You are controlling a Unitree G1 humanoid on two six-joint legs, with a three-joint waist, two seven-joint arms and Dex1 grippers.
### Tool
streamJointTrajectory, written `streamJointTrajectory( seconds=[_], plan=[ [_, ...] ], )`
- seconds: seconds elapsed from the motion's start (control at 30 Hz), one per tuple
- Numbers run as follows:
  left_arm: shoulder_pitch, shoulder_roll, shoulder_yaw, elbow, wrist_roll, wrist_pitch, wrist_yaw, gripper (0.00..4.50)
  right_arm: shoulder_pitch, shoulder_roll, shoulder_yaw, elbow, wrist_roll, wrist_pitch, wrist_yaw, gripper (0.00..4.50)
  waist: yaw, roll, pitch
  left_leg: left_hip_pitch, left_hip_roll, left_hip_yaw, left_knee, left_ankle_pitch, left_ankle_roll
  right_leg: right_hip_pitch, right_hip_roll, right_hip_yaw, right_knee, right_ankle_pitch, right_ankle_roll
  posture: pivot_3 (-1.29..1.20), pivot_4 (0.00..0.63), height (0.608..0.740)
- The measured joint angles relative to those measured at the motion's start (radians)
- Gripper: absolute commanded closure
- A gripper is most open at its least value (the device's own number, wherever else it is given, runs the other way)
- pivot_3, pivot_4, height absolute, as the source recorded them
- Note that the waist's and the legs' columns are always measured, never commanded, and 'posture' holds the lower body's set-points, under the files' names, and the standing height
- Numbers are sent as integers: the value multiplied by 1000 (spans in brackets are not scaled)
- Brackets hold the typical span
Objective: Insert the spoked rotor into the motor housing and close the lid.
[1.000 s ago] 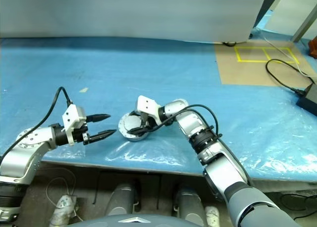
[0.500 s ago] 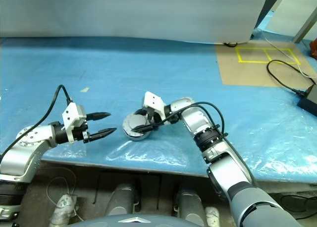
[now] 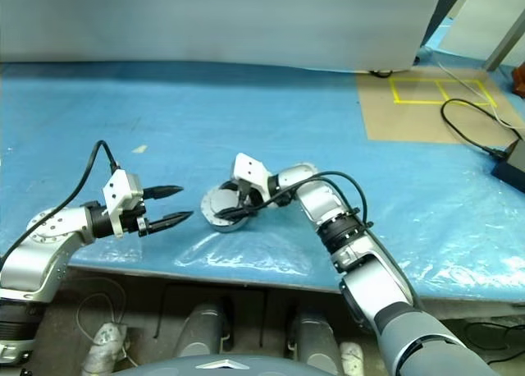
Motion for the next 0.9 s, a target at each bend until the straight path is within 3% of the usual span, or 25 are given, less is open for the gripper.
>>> streamJointTrajectory(
  seconds=[0.6,0.9],
  plan=[
    [-3,-6,-7,-3,5,0,7,1213,5,2,8,71,-22,-116,-13,1515,0,0,0,9,0,1,0,-1,1,7,0,2,0,0,0,0,150,740],
    [-22,-32,-32,-2,17,3,20,1213,-4,6,7,125,-24,-148,-13,1515,1,1,-1,25,-1,2,-3,-3,3,23,0,4,-3,-1,1,0,150,740]
  ],
)
